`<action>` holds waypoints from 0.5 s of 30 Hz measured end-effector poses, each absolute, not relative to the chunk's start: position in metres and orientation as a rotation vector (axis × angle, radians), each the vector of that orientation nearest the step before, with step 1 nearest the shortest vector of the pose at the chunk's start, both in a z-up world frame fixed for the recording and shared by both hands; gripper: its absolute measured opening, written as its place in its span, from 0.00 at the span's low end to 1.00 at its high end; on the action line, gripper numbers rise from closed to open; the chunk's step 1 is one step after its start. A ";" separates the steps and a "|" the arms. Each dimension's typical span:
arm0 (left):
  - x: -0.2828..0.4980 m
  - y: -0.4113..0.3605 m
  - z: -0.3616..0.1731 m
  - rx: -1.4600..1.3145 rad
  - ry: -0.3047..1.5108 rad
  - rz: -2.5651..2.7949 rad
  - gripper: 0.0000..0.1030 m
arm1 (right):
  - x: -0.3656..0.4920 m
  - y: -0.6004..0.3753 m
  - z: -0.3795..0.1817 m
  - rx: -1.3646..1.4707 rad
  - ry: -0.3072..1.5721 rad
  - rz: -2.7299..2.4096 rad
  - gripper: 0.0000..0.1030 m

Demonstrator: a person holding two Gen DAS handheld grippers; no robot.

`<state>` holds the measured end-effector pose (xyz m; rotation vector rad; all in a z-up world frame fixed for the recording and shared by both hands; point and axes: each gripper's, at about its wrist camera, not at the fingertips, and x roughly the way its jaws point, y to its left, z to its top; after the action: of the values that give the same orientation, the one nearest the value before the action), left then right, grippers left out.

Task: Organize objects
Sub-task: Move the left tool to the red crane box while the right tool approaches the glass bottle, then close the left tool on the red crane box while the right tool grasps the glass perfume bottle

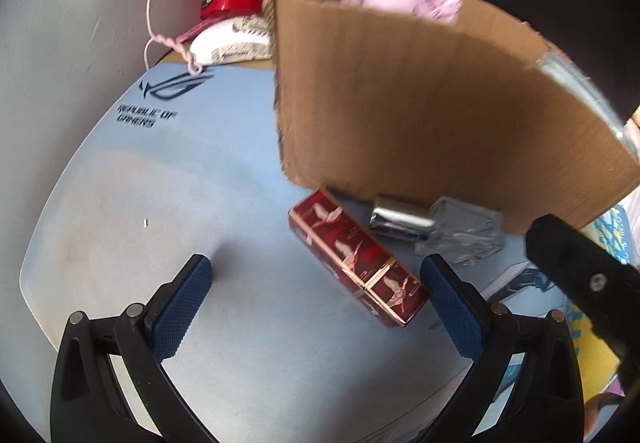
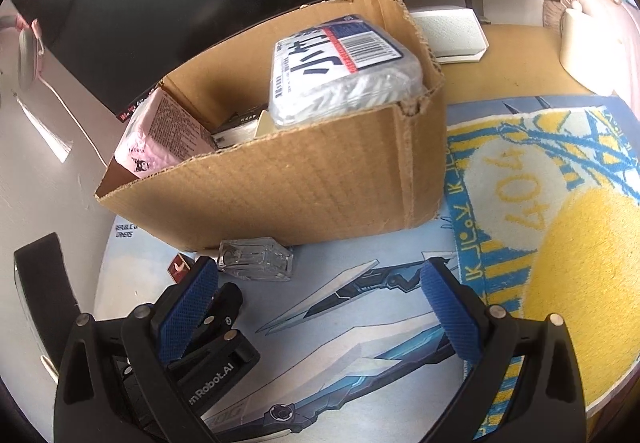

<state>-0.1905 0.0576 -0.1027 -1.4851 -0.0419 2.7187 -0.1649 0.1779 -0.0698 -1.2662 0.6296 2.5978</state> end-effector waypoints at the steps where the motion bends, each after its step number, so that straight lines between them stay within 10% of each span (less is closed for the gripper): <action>1: -0.190 0.059 -0.104 -1.494 0.013 2.744 1.00 | -0.166 0.174 -0.070 -1.269 0.591 2.605 1.00; 9: -0.187 0.039 -0.104 -1.403 0.020 2.802 0.98 | -0.174 0.147 -0.070 -1.258 0.502 2.633 1.00; 15: -0.180 0.032 -0.094 -1.315 0.025 2.794 0.31 | -0.184 0.134 -0.074 -1.268 0.506 2.643 1.00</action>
<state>-0.1804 0.0319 -0.0936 -1.3153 0.0253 2.7941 -0.1843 0.1342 -0.0742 -1.2681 0.5056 2.6434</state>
